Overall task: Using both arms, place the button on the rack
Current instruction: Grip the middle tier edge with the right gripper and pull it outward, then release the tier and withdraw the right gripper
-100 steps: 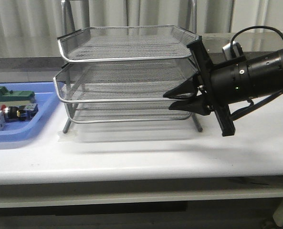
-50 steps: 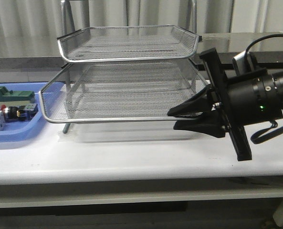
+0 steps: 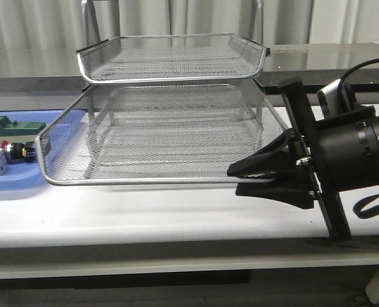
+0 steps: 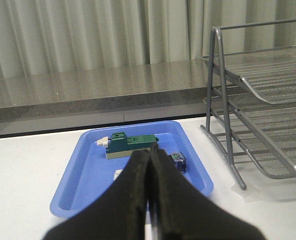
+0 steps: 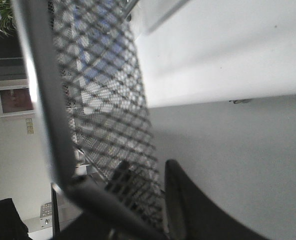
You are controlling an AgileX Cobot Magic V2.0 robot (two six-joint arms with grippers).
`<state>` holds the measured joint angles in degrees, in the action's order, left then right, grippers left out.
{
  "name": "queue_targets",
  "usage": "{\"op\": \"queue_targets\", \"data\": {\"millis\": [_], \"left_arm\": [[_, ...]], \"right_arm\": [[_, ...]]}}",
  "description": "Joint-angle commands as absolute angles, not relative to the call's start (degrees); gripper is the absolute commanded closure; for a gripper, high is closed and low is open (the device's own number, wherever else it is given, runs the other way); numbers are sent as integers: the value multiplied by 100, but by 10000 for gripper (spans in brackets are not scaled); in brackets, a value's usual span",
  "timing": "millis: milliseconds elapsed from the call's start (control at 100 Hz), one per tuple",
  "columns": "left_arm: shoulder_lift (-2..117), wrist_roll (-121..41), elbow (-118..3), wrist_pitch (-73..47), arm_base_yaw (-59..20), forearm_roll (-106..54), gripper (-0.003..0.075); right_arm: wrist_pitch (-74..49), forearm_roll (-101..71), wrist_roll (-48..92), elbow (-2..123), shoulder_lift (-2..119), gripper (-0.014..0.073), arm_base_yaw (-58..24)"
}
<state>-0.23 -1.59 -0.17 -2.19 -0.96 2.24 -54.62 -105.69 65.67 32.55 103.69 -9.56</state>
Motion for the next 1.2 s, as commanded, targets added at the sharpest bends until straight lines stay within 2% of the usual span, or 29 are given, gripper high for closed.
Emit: {"op": "queue_targets", "data": {"millis": [0,160,260,670,880,1190], "left_arm": [[-207,-122,301,257,-126,227,741],[-207,-122,301,257,-126,227,741],[-207,-122,301,257,-126,227,741],[-207,-122,301,257,-126,227,741],[-207,-122,301,257,-126,227,741],[-207,-122,301,257,-126,227,741]], "right_arm": [[-5473,-11030,6904,3208,10226,400,-1037],[-5765,-11091,7117,3208,10226,183,-1037],[-5921,-11091,7196,3208,10185,117,-1037],[-5964,-10818,7032,3203,9447,118,-1037],[-5543,-9984,6251,3203,8816,118,-1037],[-5150,-8192,4386,3203,7667,118,-1037]]}}
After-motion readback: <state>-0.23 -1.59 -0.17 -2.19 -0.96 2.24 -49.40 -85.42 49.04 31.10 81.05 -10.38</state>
